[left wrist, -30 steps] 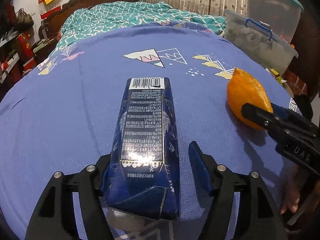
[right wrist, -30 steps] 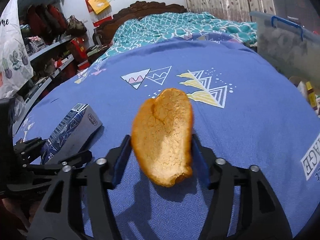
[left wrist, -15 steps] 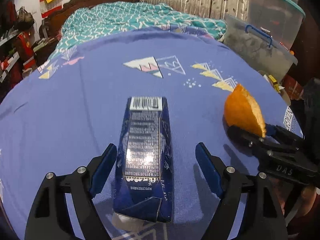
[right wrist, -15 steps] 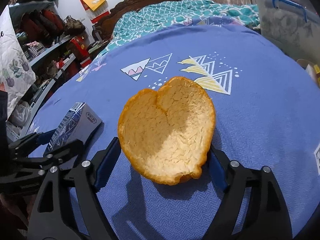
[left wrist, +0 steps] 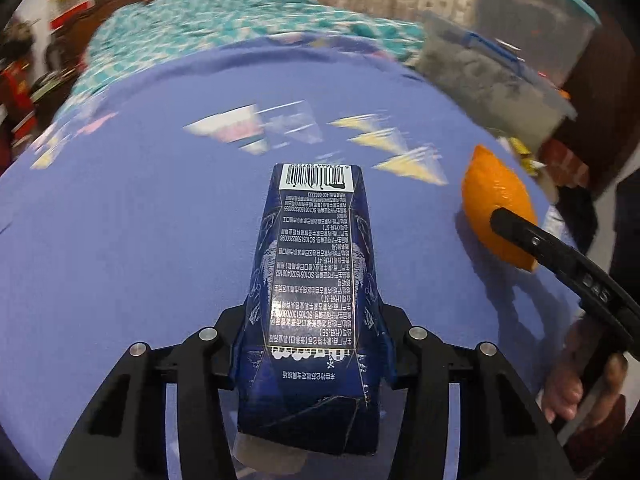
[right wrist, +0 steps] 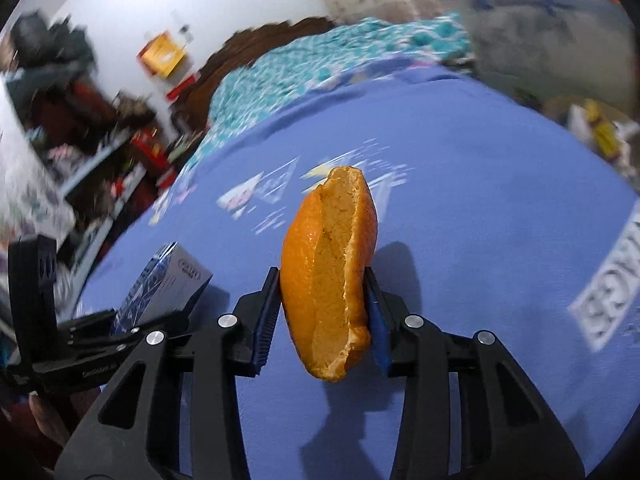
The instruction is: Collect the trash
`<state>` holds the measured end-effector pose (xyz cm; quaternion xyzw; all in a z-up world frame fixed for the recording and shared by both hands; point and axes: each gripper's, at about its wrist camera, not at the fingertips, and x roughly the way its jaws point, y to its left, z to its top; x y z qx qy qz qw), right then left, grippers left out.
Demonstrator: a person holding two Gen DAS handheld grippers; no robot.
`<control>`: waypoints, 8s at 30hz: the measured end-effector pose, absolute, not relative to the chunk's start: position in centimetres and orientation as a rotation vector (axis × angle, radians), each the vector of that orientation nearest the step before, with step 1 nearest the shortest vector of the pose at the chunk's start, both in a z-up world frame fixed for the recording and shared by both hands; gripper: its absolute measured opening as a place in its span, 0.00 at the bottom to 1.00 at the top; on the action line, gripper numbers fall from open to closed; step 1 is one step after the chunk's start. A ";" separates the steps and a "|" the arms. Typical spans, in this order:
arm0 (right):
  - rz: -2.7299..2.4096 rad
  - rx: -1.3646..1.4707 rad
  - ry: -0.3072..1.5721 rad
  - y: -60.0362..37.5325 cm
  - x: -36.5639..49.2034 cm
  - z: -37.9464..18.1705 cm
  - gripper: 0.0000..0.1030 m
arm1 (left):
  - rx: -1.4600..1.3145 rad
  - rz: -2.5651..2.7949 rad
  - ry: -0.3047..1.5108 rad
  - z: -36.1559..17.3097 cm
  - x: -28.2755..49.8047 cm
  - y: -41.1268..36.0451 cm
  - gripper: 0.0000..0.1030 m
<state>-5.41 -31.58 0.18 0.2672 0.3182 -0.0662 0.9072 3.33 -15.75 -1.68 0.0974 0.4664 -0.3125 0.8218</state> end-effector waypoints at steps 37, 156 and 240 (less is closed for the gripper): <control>-0.559 0.913 0.516 -66.4 -12.8 -2.6 0.43 | 0.365 -1.132 1.153 -4.9 8.0 -61.5 0.45; -0.668 0.648 0.350 -31.4 -20.3 11.0 0.96 | 0.314 -0.737 0.532 11.1 -5.0 -21.2 0.92; -0.648 0.664 0.357 -29.3 -20.7 9.5 0.97 | 0.318 -0.705 0.525 9.6 -6.1 -19.0 0.92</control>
